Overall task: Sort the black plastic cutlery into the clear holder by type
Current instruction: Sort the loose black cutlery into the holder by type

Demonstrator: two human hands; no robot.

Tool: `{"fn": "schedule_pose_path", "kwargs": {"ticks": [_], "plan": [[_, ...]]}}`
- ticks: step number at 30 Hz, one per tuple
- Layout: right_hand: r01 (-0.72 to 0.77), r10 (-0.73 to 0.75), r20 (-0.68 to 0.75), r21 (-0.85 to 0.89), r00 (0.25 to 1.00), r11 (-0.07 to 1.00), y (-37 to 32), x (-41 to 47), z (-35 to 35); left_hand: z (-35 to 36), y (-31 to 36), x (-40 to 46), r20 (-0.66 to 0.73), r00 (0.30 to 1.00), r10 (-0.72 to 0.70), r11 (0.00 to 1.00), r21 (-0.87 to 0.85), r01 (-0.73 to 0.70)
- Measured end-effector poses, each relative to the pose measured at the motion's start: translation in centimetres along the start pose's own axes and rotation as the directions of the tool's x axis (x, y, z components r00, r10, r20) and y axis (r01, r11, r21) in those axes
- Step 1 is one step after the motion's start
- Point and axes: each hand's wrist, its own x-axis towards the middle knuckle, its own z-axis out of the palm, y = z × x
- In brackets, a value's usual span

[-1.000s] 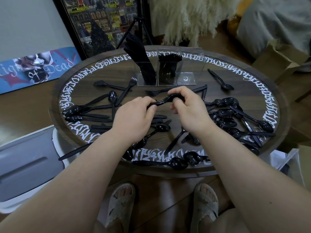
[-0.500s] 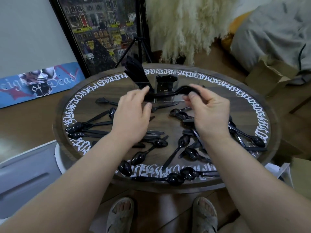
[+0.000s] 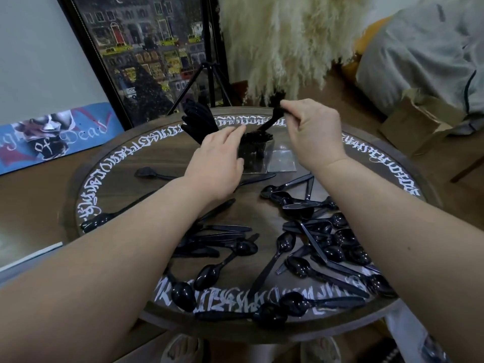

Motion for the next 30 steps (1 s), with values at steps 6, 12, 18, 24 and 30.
{"fn": "schedule_pose_path", "kwargs": {"ticks": [6,12,18,24,30], "plan": [[0.008,0.04,0.338,-0.137,0.94,0.99,0.9,0.1,2.8,1.2,-0.8,0.1,-0.005,1.0,0.018,0.999,0.028,-0.018],[0.025,0.06,0.446,-0.182,0.893,0.983,0.8,-0.8,3.2,1.6,-1.2,-0.3,-0.027,0.999,0.046,0.999,-0.007,-0.047],[0.097,-0.091,0.141,-0.034,0.986,0.995,-0.3,-4.5,1.8,1.5,-3.1,-4.1,-0.209,0.978,-0.005,0.998,-0.065,-0.008],[0.153,-0.168,0.228,0.081,0.959,0.985,-2.6,-8.3,4.1,1.9,-7.7,-8.5,-0.07,0.941,-0.332,0.936,0.095,0.338],[0.119,-0.03,0.505,-0.145,0.863,0.982,-4.7,-7.5,8.9,1.9,-10.4,-11.1,0.029,0.853,-0.52,0.842,0.184,0.507]]}}
